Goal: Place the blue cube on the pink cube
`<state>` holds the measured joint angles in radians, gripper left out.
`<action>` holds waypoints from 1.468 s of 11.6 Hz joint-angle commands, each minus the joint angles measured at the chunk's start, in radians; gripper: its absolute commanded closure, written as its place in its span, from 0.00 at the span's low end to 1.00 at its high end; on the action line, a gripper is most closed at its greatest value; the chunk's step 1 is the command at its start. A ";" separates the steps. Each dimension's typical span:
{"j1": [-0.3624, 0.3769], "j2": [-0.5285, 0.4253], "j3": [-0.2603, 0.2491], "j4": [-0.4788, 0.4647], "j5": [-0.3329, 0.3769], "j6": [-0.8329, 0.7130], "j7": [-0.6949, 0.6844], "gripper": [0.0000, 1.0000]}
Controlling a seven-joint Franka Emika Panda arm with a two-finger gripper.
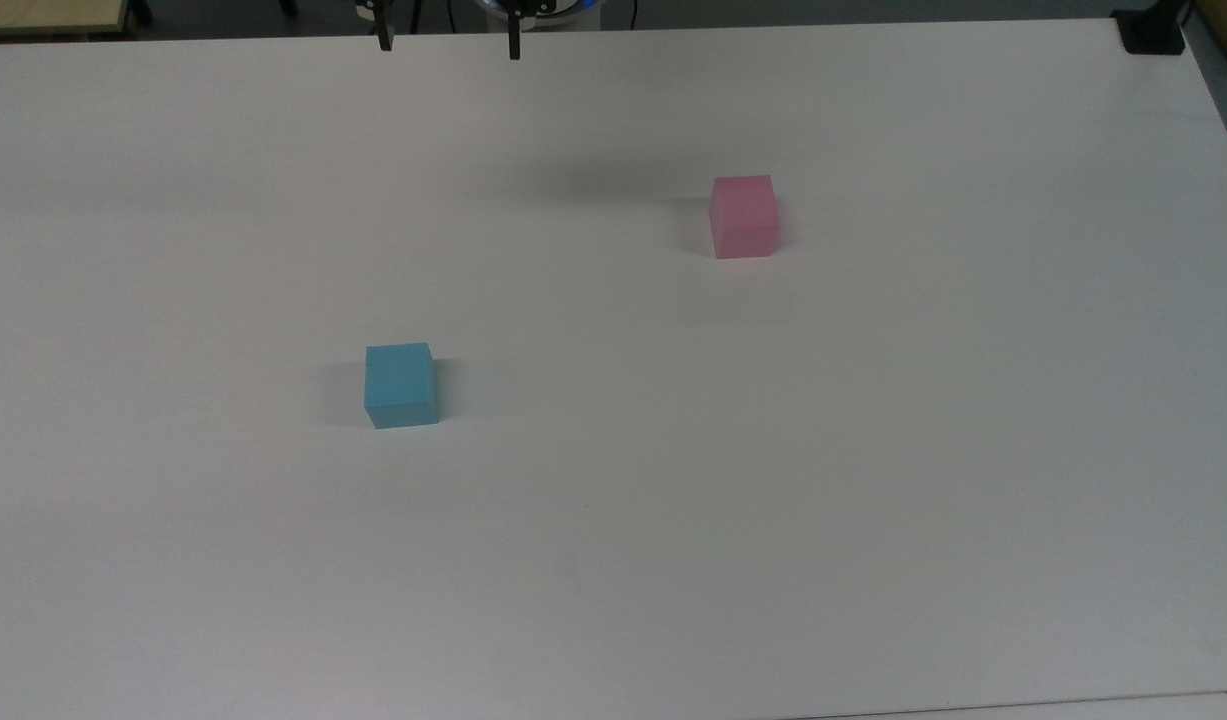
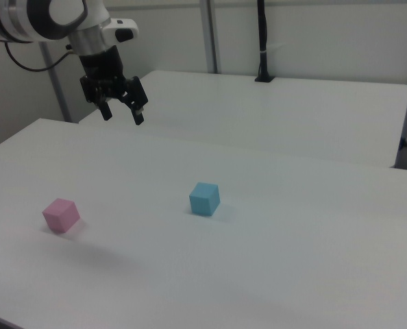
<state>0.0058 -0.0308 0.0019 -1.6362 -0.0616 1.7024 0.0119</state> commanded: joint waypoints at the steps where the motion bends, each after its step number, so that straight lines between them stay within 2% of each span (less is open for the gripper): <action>1: 0.011 -0.005 -0.005 -0.010 -0.001 0.000 -0.007 0.00; 5: 0.005 0.023 -0.016 -0.007 0.003 0.017 -0.009 0.00; 7: 0.000 0.063 -0.019 -0.002 0.003 0.090 -0.010 0.00; 9: -0.033 0.150 -0.019 -0.001 0.025 0.121 -0.119 0.00; 11: -0.062 0.219 -0.019 0.019 0.086 0.213 -0.142 0.00; 17: -0.092 0.394 -0.022 0.019 0.072 0.417 -0.142 0.00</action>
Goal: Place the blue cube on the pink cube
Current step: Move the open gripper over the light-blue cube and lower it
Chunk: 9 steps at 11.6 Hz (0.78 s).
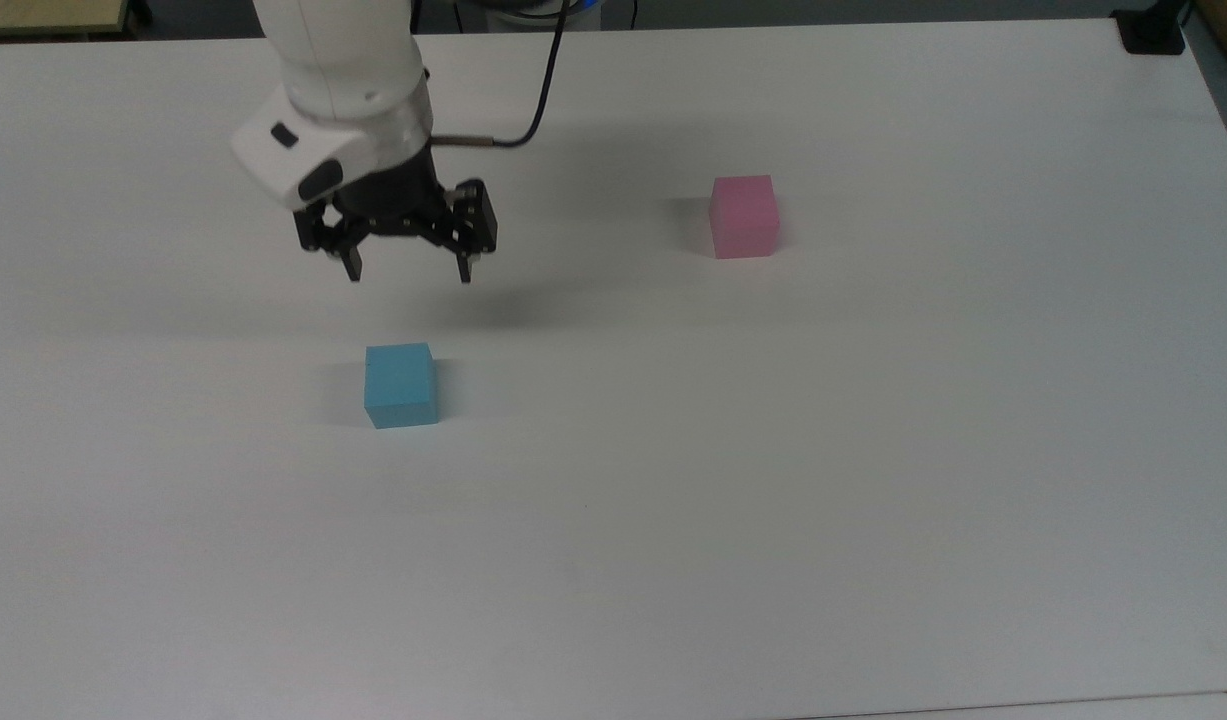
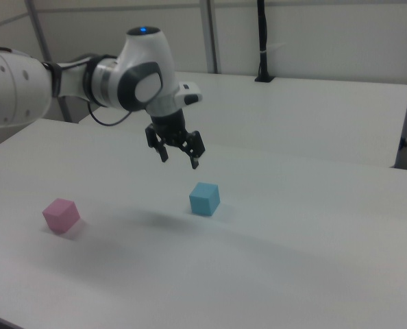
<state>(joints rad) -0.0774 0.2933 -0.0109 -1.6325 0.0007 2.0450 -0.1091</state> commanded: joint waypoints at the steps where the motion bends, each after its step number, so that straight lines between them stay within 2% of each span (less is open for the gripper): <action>1: -0.008 0.096 -0.011 0.016 0.008 0.096 -0.021 0.00; 5: -0.024 0.145 -0.009 0.016 -0.021 0.141 -0.017 0.00; 9: -0.024 0.190 -0.001 0.016 -0.082 0.194 0.008 0.00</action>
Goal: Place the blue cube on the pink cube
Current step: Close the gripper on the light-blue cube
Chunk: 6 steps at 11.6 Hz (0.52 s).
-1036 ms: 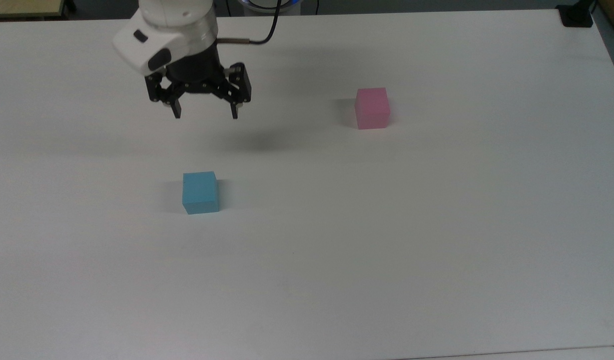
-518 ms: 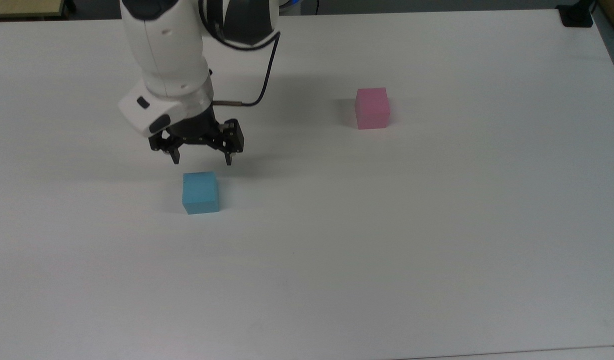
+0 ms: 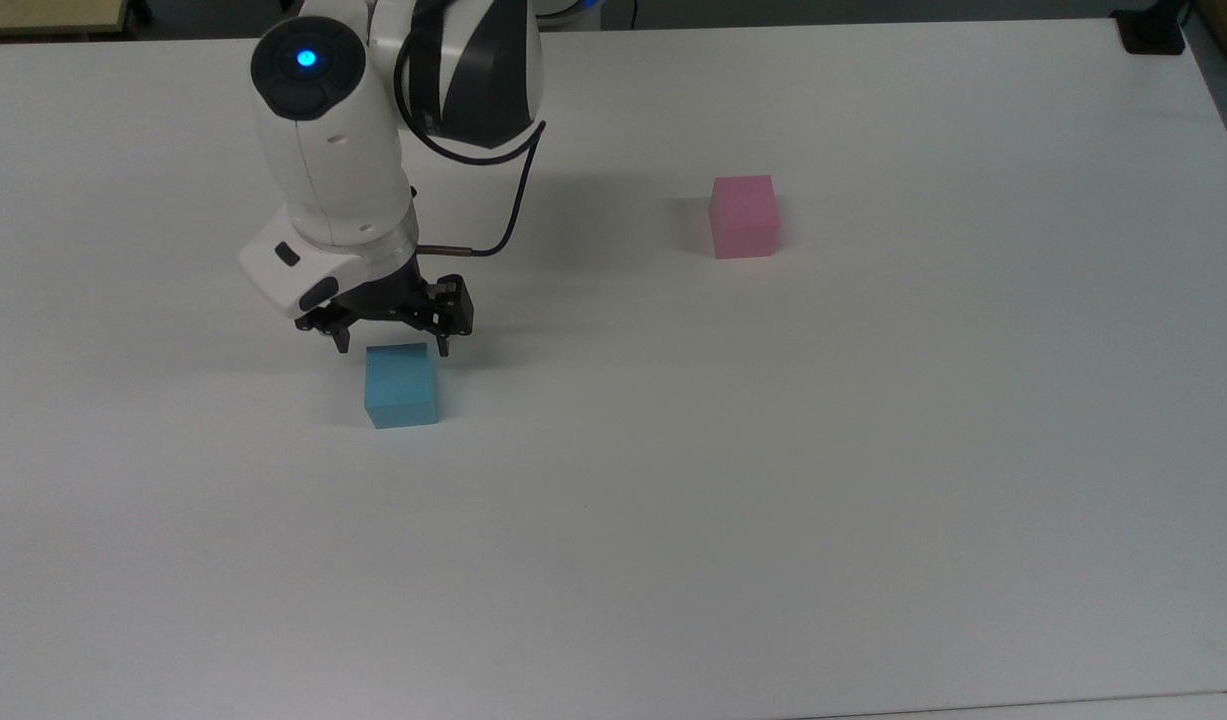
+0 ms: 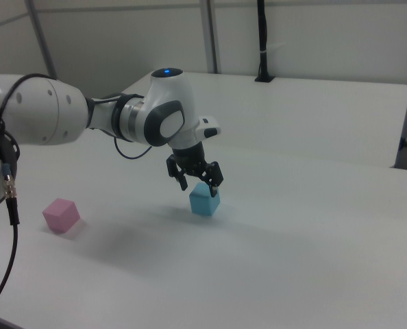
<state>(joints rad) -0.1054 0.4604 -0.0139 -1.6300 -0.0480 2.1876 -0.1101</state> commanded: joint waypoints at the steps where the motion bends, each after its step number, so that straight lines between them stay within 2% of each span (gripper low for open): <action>1: 0.003 0.029 0.002 0.013 -0.052 0.057 0.018 0.00; 5: 0.004 0.072 0.009 0.013 -0.125 0.061 0.064 0.00; 6: 0.003 0.073 0.015 0.013 -0.131 0.081 0.072 0.08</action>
<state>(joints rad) -0.1042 0.5134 -0.0102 -1.6294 -0.1428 2.2299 -0.0861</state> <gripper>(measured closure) 0.000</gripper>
